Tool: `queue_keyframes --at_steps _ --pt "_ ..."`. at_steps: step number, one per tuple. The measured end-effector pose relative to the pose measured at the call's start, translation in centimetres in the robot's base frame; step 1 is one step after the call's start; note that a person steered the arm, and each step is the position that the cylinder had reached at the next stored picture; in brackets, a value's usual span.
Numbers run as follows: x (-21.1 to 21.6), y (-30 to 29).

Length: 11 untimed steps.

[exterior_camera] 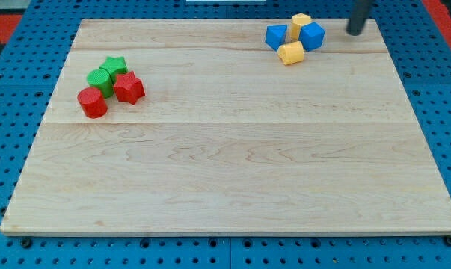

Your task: Place the blue cube to the bottom of the blue triangle

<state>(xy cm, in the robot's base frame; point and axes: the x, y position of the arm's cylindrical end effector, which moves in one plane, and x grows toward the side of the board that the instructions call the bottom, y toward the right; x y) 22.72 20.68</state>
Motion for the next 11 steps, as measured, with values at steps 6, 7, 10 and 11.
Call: queue_keyframes --at_steps 6,7,10,11 --pt "6.7 -4.9" --pt "6.7 -4.6" --pt "3.5 -12.1" --pt "3.5 -13.1"
